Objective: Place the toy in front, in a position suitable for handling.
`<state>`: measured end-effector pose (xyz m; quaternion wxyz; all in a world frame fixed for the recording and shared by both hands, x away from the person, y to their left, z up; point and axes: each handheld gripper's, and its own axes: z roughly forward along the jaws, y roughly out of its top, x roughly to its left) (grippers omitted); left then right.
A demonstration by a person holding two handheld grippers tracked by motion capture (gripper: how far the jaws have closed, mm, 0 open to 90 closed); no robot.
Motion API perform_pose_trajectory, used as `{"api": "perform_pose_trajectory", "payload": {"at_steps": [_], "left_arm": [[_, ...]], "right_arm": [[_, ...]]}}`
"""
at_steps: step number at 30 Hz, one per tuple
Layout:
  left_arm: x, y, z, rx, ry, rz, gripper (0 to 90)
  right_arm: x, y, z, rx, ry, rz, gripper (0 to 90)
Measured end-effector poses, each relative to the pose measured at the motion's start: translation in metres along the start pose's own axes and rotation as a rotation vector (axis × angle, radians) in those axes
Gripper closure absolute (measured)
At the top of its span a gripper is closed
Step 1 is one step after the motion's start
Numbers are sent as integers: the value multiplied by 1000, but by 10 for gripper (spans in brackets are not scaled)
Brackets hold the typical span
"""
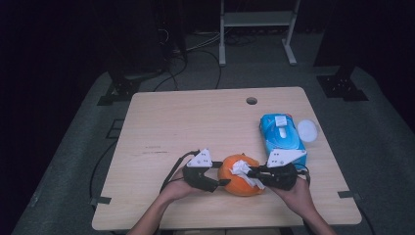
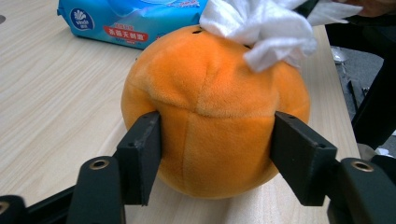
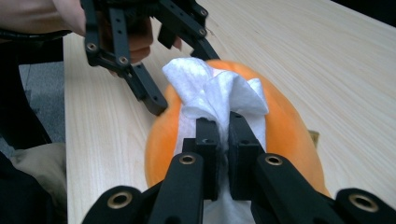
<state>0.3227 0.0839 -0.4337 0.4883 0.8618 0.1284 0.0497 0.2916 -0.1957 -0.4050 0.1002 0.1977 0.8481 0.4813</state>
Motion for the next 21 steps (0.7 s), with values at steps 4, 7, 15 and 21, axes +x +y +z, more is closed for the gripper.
{"api": "perform_pose_trajectory", "payload": {"at_steps": [4,7,15,21], "left_arm": [[2,4,-8,-52,-19,-5,294],[4,6,-14,-102,-29,-21,329],[11,-5,-11,-61,-42,-34,375],[12,-7,-10,-49,-47,-35,371]], "right_arm": [[2,-3,3,0,7,-4,841],[7,-1,12,4,43,-25,841],[7,2,15,18,24,-39,840],[-6,-16,3,15,9,38,841]]}}
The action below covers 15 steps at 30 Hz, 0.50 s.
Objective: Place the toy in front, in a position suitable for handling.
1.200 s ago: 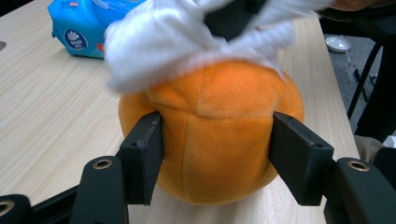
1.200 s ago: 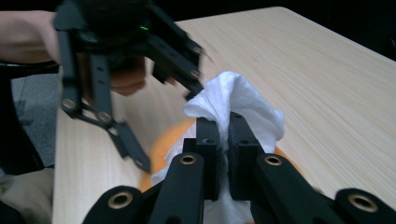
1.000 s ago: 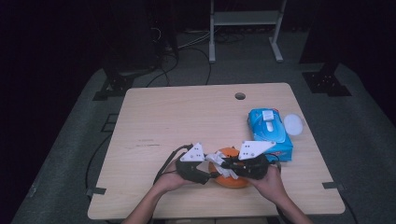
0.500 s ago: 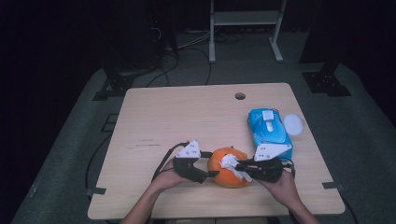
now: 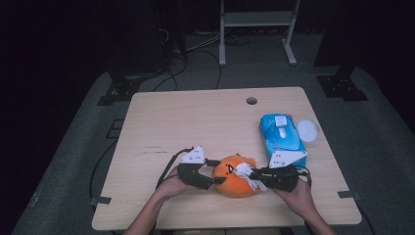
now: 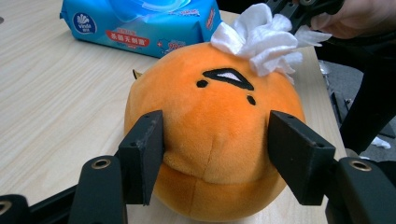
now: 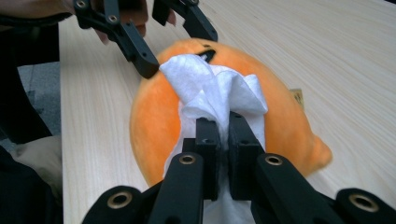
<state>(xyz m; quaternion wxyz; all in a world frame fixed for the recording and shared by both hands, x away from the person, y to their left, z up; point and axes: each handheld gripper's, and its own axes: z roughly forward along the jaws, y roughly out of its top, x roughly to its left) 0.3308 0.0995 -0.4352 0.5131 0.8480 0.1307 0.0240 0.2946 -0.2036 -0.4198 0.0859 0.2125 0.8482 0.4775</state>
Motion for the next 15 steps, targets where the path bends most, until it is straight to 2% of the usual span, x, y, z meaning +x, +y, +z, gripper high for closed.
{"api": "perform_pose_trajectory", "payload": {"at_steps": [3,5,6,9,10,15], "left_arm": [[-3,5,0,-5,2,9,337],[-5,10,-1,-33,14,26,321],[-6,11,-1,-48,22,26,322],[-4,7,1,-19,37,31,374],[-1,4,1,-3,40,3,398],[7,-5,-3,27,49,-48,414]], "right_arm": [[1,-1,-1,6,-12,-2,841],[3,0,2,9,-23,-24,841],[4,1,3,4,-12,-25,841],[8,5,8,-9,7,-40,840],[9,7,9,-10,5,-49,840],[10,4,7,-10,1,-48,840]]}}
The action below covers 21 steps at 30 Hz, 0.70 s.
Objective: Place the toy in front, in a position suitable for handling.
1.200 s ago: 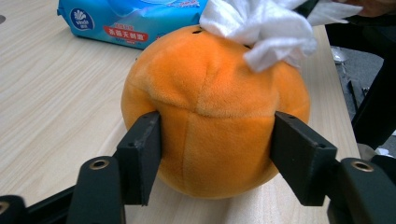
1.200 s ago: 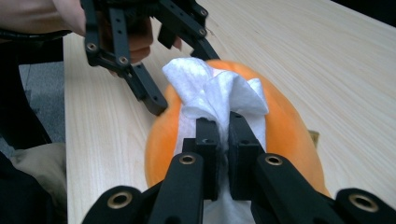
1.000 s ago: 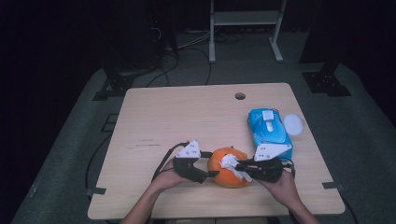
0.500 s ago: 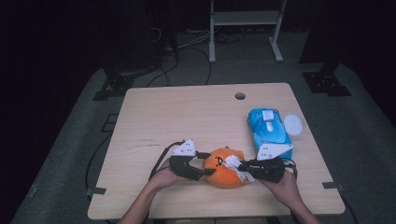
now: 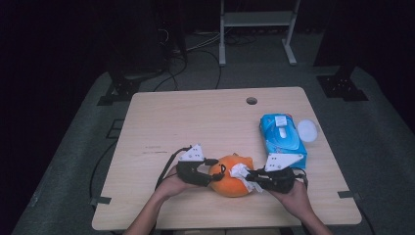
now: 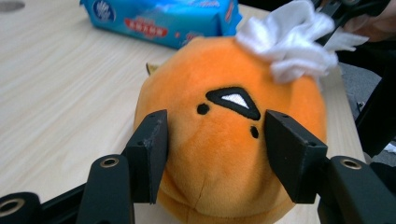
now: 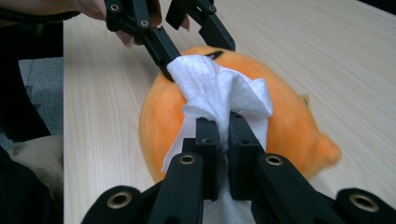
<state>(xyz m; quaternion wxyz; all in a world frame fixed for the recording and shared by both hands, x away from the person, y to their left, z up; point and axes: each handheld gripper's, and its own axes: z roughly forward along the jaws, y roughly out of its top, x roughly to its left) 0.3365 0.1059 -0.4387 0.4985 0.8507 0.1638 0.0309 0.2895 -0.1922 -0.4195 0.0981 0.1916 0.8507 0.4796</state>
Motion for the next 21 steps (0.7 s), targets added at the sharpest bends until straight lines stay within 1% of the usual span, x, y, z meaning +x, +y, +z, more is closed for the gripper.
{"api": "perform_pose_trajectory", "payload": {"at_steps": [2,6,8,9,10,11,12,14,15,19,21], "left_arm": [[2,-2,-1,-3,-2,-14,414],[2,-2,0,2,1,-15,413],[3,-2,0,7,8,-18,413],[4,-3,0,7,9,-23,413],[4,-4,-1,3,6,-34,413],[5,-4,-1,2,3,-33,413],[5,-5,-1,2,2,-32,413],[4,-5,-1,-2,-2,-22,413],[3,-4,-1,-1,-9,-18,413],[2,-4,0,1,-13,-4,413],[2,-4,0,4,-18,0,412]], "right_arm": [[-2,-4,-3,2,-1,19,840],[-3,-11,-8,-1,4,59,840],[3,-9,-8,-6,18,37,838],[7,-7,-7,-10,33,23,837],[11,-5,-6,-5,43,7,837],[14,-3,-4,4,38,-18,837],[14,-3,-3,9,32,-26,837],[9,-3,-5,5,26,-8,838],[4,-4,-7,4,18,14,838],[-19,-8,-7,-5,-24,80,839],[-29,-7,-5,-5,-41,96,838]]}}
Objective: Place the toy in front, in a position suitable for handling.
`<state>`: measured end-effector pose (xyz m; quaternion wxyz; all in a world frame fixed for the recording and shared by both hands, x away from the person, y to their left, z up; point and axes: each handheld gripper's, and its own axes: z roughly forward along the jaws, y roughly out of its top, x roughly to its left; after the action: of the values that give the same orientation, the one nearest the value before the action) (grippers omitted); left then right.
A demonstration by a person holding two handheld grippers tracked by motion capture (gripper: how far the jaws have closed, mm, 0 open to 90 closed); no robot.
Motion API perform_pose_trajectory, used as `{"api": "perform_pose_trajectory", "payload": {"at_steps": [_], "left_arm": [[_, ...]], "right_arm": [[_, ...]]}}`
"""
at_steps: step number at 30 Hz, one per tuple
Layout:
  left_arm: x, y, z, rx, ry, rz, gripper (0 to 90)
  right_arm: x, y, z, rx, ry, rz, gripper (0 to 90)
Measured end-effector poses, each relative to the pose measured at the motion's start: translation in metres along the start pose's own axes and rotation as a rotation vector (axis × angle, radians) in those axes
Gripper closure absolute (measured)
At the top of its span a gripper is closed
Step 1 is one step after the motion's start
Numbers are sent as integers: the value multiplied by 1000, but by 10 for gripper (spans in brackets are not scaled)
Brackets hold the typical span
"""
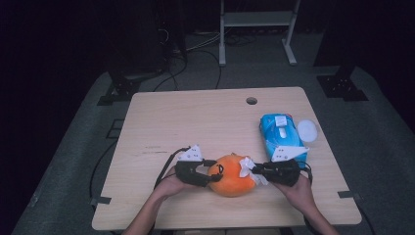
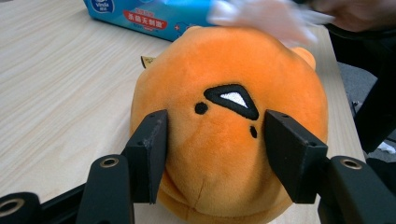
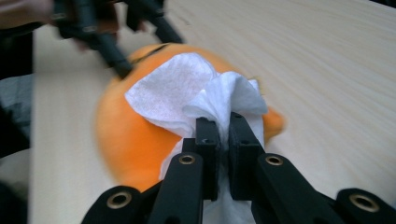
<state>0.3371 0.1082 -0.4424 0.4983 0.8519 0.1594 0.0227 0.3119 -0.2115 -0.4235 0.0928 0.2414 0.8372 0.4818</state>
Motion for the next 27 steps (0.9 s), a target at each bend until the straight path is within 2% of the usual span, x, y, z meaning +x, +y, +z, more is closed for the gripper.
{"api": "perform_pose_trajectory", "payload": {"at_steps": [3,5,8,11,14,17,22,25,27], "left_arm": [[0,3,-2,-1,4,-2,386],[0,7,-5,-30,4,1,335],[-2,14,-6,-83,-6,-3,320],[-6,14,4,-49,3,15,351],[-5,10,5,-28,17,-13,375],[-4,8,4,-18,27,-21,375],[-2,7,3,-24,21,-30,374],[-6,8,4,-27,11,-6,374],[-8,9,5,-21,2,16,374]], "right_arm": [[-11,3,8,0,2,24,838],[-11,5,12,4,5,9,838],[-10,6,12,6,8,-7,838],[-10,6,11,9,9,-1,838],[-8,5,9,7,10,2,837],[0,4,4,6,26,-7,836],[18,-2,-7,9,68,-27,836],[20,-3,-10,12,66,-27,836],[15,-1,-8,7,60,-15,837]]}}
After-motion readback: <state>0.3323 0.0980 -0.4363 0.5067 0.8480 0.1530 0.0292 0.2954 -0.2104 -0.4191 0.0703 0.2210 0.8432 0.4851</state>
